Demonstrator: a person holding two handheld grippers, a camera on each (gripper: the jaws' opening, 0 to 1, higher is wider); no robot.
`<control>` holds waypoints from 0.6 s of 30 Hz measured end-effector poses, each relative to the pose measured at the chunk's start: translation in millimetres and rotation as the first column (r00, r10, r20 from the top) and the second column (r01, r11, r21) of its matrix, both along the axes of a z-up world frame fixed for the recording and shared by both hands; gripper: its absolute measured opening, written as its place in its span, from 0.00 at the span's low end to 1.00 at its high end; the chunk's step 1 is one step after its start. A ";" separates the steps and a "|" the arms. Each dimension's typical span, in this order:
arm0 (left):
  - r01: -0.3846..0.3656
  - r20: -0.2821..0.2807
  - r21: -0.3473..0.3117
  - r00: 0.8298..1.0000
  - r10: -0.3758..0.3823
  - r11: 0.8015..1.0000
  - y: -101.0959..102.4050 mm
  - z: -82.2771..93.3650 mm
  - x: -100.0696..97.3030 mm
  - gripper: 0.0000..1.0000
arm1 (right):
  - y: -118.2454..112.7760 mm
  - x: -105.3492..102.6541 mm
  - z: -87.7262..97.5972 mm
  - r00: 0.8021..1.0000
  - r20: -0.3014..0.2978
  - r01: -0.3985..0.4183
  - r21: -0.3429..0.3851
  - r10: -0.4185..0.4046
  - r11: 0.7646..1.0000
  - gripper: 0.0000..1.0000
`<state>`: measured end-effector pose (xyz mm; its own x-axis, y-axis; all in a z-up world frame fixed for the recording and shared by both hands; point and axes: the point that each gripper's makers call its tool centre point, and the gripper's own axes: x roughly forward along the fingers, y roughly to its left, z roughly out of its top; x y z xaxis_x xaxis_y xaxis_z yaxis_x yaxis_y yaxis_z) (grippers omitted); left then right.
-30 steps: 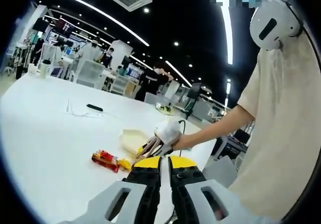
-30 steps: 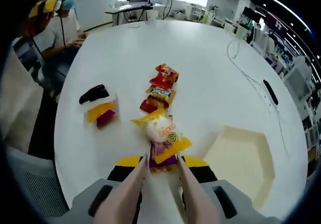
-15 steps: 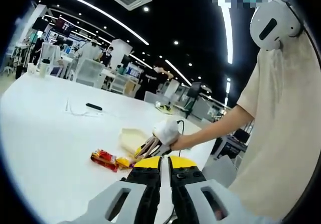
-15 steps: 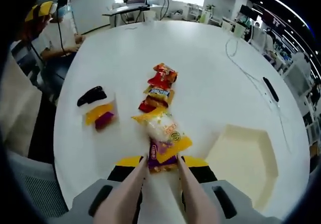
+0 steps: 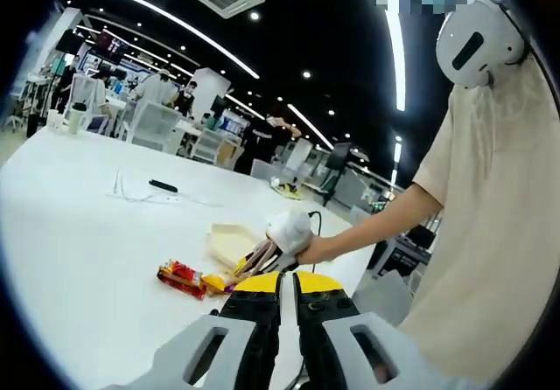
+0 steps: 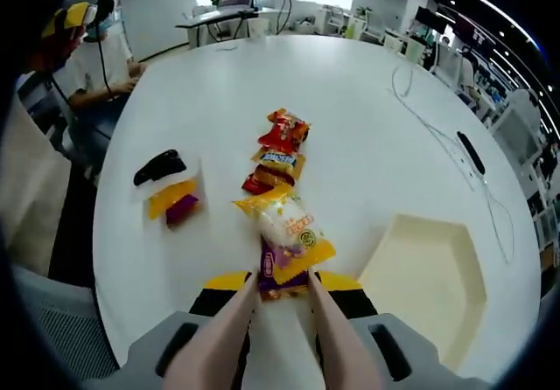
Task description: Place the target food into the container with the food tongs after gripping and lifting it, then release it inside without dropping or visibly crushing the food.
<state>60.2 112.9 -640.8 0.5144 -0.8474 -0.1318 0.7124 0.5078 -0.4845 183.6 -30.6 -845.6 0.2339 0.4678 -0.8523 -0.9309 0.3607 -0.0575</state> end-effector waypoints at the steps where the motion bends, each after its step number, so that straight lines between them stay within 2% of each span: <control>1: -0.001 0.000 0.000 1.000 0.001 1.000 0.3 -0.1 0.1 0.03 | 0.0 -0.2 0.0 1.000 0.000 0.001 0.000 -0.001 1.000 0.27; 18: 0.007 -0.002 -0.002 1.000 -0.007 1.000 -1.4 -0.7 0.5 0.03 | 0.7 -0.8 -0.1 1.000 -0.007 0.016 0.021 -0.016 1.000 0.25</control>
<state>60.7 111.5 -641.4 0.5083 -0.8511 -0.1316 0.7147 0.5021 -0.4869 182.9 -29.9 -845.7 0.2357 0.4822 -0.8437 -0.9254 0.3764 -0.0434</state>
